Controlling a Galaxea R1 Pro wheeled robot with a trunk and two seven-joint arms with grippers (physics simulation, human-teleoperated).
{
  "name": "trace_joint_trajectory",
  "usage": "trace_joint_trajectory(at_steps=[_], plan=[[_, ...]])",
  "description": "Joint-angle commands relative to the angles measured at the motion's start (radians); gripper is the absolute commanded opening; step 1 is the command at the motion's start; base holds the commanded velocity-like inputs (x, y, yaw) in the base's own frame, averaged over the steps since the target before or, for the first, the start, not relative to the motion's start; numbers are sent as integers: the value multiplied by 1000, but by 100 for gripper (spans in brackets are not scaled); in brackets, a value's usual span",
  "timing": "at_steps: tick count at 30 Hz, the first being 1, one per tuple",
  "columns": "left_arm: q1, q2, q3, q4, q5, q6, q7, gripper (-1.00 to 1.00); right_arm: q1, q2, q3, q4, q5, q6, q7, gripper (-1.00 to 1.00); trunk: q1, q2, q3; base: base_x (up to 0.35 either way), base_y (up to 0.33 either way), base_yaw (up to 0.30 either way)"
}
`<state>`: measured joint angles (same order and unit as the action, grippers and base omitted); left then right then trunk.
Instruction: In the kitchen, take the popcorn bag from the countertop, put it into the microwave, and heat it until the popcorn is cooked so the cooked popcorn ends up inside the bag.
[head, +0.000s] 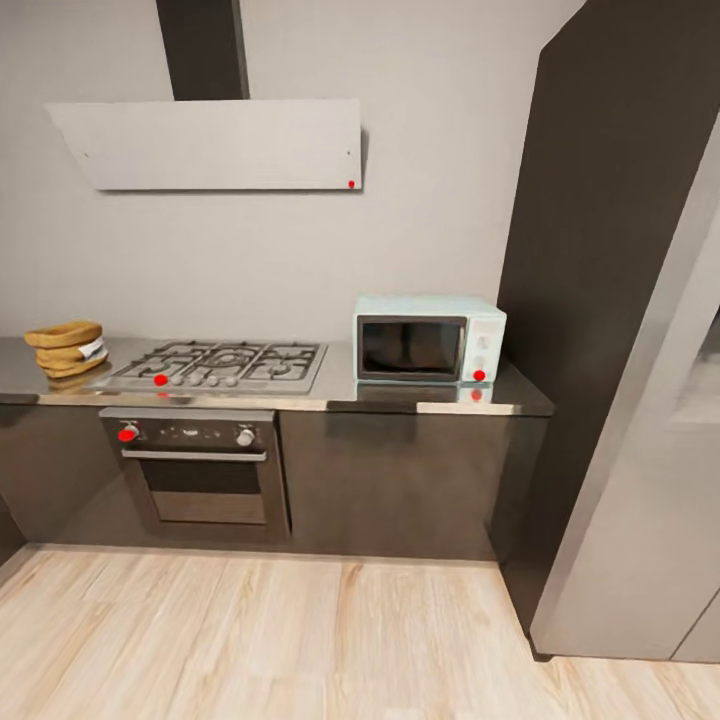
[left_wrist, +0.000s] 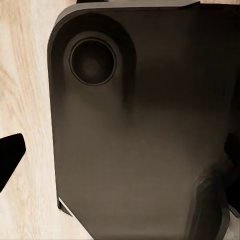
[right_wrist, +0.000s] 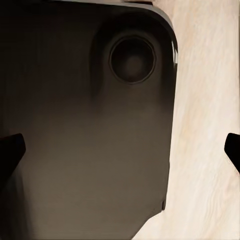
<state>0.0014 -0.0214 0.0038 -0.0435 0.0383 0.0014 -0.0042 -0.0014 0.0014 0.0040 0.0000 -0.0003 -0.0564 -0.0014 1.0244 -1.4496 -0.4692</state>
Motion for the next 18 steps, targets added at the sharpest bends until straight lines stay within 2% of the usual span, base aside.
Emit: trace_joint_trajectory(at_steps=[1,6,18], plan=[[0,0,0,-1,4,0,0,100,0,0,-1,0,-2,-5,0,100,1,0,-1,326,0,-188],[0,0,1,-1,4,-5,0,100,0,0,-2,0,-4,-6,0,100,1,0,-1,326,0,-200],[0,0,2,-1,3,-10,0,100,0,0,6,0,1,-4,2,100,1,0,-1,325,0,-13]])
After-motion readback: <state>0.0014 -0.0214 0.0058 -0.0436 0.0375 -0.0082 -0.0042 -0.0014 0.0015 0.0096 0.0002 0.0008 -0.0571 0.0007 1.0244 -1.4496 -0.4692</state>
